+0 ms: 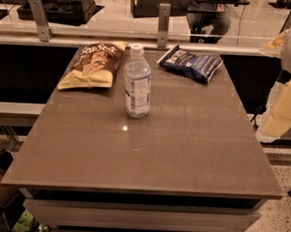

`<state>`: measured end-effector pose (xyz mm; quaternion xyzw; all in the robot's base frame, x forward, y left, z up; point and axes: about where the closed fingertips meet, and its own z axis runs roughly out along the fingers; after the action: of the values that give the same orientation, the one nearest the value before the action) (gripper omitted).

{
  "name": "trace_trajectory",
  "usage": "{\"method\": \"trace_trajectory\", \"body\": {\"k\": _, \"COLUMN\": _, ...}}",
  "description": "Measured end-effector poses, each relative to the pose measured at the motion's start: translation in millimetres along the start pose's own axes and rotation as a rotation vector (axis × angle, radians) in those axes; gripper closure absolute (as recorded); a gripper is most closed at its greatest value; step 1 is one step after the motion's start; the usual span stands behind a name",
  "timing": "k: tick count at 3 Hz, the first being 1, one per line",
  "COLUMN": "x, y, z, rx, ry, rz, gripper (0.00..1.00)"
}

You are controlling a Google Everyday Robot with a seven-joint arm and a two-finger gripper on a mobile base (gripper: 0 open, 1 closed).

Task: Pick blue chip bag

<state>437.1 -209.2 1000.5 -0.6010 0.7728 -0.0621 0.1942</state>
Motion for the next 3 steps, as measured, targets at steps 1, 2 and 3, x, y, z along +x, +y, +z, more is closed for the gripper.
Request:
{"method": "trace_trajectory", "body": {"k": 1, "x": 0.0, "y": -0.2, "z": 0.0, "rx": 0.0, "ry": 0.0, "rz": 0.0, "gripper": 0.0}}
{"method": "trace_trajectory", "body": {"k": 2, "x": 3.2, "y": -24.5, "z": -2.2, "rx": 0.047, "ry": -0.018, "rz": 0.037, "gripper": 0.0}}
{"method": "trace_trajectory", "body": {"k": 3, "x": 5.8, "y": -58.8, "z": 1.0, "rx": 0.132, "ry": -0.058, "rz": 0.099, "gripper": 0.0}}
